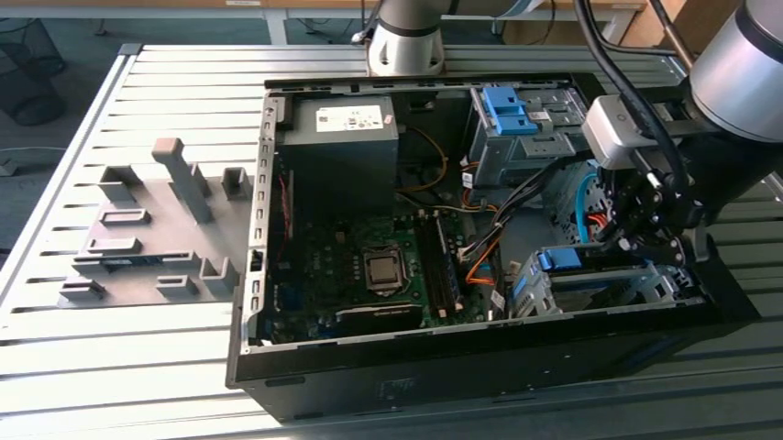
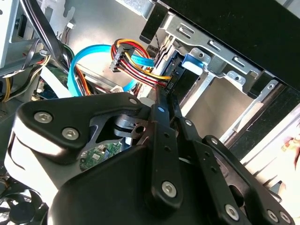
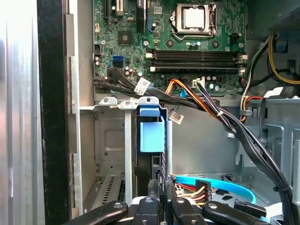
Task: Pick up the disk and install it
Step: 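Insert the first disk wire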
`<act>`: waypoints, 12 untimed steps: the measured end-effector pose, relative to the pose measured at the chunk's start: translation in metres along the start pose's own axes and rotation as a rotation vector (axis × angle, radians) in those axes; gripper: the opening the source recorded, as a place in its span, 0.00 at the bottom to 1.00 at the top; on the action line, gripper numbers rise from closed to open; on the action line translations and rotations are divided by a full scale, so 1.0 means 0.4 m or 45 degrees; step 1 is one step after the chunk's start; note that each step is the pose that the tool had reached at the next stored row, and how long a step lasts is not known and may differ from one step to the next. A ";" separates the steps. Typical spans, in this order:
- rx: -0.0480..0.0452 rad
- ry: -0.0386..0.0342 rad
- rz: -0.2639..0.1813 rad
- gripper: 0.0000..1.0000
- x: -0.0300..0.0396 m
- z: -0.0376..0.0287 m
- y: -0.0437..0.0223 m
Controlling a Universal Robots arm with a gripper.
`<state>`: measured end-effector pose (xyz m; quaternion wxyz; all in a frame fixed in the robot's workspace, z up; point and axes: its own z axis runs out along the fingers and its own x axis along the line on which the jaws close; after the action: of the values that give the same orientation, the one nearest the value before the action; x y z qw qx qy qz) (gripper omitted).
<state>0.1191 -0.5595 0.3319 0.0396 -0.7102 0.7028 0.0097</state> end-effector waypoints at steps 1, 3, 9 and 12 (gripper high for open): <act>0.000 0.0001 0.000 0.16 0.000 0.001 0.000; -0.001 -0.0002 0.000 0.16 0.000 0.003 0.000; -0.003 -0.0006 0.000 0.16 0.000 0.007 0.000; -0.005 -0.0002 0.000 0.16 0.001 0.008 0.000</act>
<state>0.1191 -0.5595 0.3286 0.0383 -0.7102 0.7029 0.0111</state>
